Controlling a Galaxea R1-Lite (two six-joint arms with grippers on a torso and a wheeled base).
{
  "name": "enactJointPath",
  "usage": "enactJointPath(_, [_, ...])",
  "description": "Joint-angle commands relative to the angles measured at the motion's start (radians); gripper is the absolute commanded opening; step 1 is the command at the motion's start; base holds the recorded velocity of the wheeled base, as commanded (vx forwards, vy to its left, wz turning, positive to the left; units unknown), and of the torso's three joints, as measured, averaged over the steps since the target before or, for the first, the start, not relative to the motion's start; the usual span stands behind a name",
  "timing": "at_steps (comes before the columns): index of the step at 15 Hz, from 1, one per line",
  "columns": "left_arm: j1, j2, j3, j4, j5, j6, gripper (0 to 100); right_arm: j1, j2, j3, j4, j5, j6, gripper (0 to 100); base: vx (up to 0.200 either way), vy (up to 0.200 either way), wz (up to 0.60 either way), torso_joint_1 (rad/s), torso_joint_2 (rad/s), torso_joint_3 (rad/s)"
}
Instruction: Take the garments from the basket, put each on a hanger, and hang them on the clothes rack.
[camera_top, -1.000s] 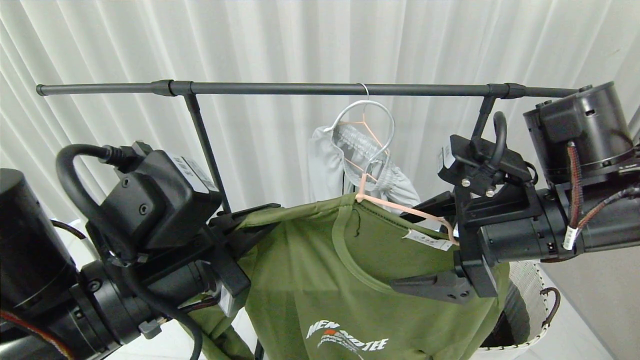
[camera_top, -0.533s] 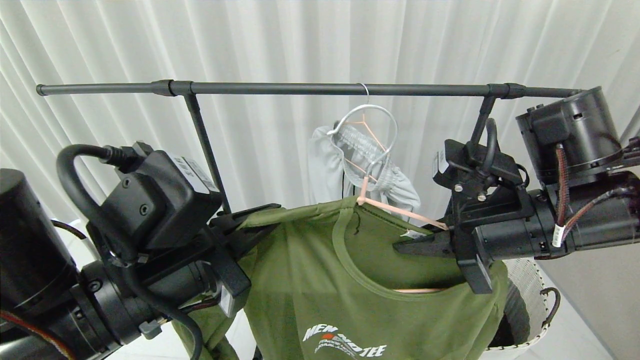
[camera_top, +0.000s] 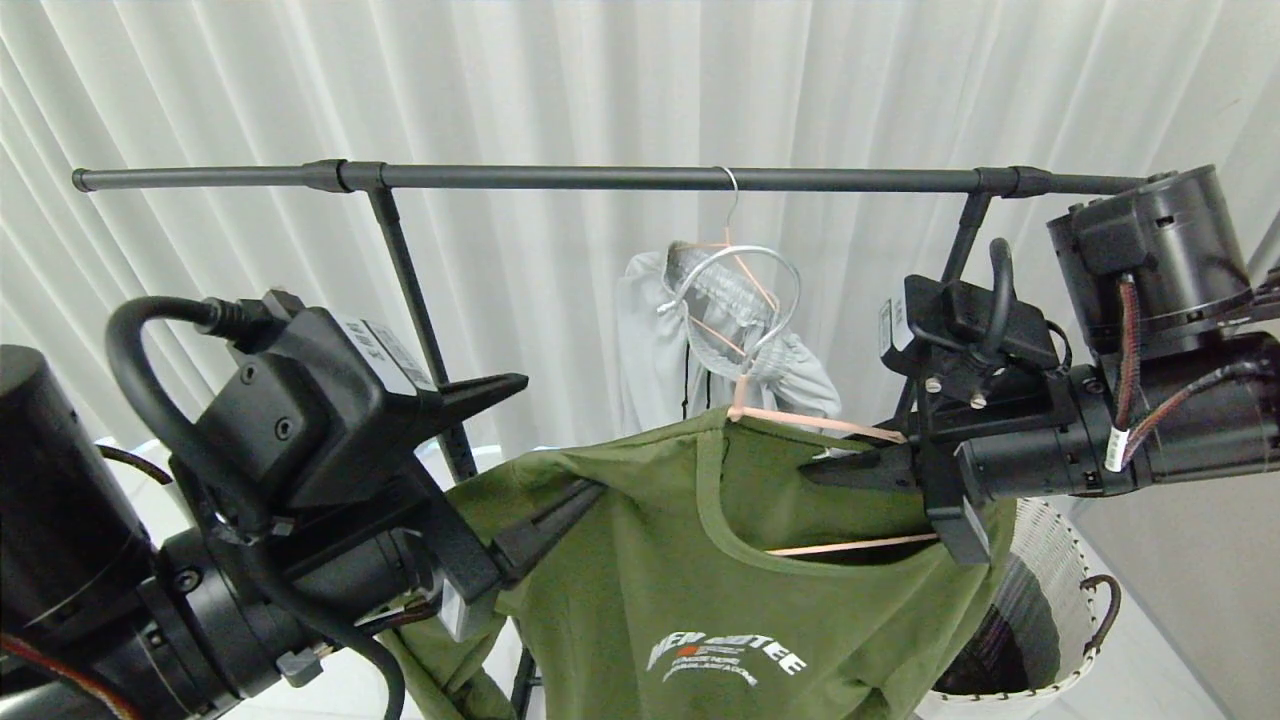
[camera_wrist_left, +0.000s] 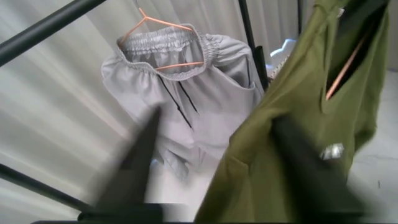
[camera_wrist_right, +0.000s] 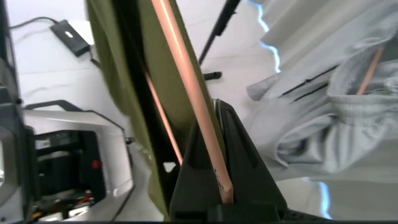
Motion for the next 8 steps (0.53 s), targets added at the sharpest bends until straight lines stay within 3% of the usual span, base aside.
enactJointPath(1, [0.0, -0.004, 0.013, 0.003, 0.0, 0.001, 100, -0.009, -0.021, -0.004, 0.0, 0.002, -0.018, 0, 0.0, 0.0, 0.0, 0.0, 0.0, 0.0])
enactJointPath(8, [-0.018, -0.048, 0.079, 0.003, 0.003, -0.001, 100, -0.142, -0.07, 0.005, 0.009, 0.002, -0.108, 0, 0.0, 0.0, 0.0, 0.0, 0.0, 0.0])
